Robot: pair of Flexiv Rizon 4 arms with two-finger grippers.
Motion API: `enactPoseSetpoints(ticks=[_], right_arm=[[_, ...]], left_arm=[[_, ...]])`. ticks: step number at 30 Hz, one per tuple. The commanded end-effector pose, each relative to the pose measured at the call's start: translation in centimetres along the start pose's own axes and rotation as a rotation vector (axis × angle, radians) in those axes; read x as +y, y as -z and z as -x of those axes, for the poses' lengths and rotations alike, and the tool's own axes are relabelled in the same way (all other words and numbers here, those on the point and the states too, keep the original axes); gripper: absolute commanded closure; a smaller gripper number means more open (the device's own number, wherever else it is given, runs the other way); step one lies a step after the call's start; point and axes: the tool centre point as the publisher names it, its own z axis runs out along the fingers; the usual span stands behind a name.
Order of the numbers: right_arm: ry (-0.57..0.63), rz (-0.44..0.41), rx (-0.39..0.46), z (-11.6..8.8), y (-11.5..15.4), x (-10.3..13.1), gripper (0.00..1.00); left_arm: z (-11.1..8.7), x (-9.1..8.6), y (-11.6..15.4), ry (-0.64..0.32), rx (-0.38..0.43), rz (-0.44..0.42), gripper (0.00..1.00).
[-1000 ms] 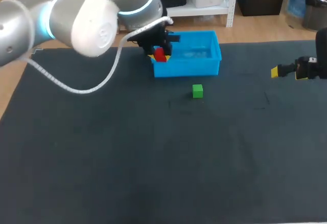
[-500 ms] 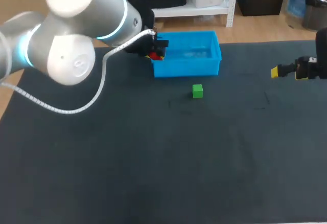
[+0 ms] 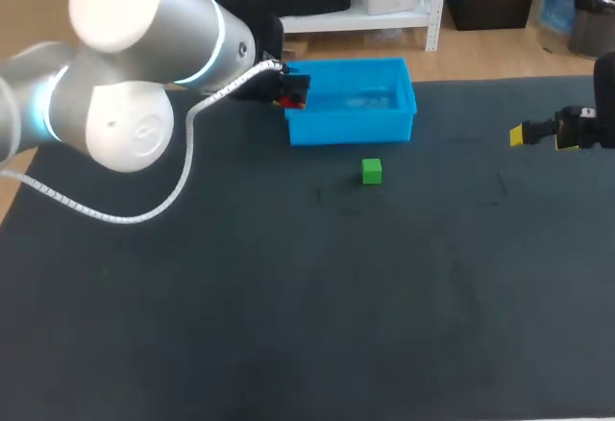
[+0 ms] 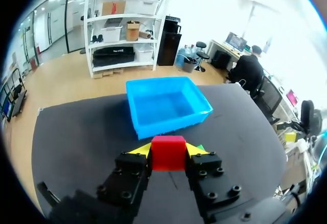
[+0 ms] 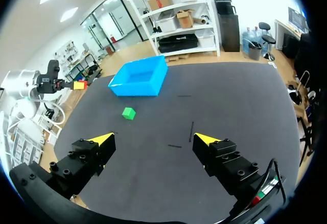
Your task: Use the left arm to pick the red cube and place it into the blue plastic box first, then use the right arm to grasp the green cube and put it into the same blue plastic box after the first action is fully finished.
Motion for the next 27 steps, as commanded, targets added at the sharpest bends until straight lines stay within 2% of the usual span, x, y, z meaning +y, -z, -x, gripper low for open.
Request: enactPoseSetpoints(ticks=[1, 12, 20, 27], right_arm=[[0.001, 0.001, 0.002, 0.0, 0.0, 0.0, 0.00], [0.001, 0.001, 0.002, 0.0, 0.0, 0.0, 0.00], [0.001, 0.001, 0.002, 0.0, 0.0, 0.0, 0.00], [0.001, 0.001, 0.002, 0.0, 0.0, 0.0, 0.00]], left_arm=[[1.4, 0.8, -2.8, -0.009, 0.010, -0.035, 1.00], [4.7, 2.5, -7.8, -0.061, 0.034, -0.047, 1.00], [6.4, 2.9, -9.9, -0.076, 0.041, -0.052, 1.00], [6.9, 2.5, -11.4, -0.090, 0.051, -0.065, 1.00]])
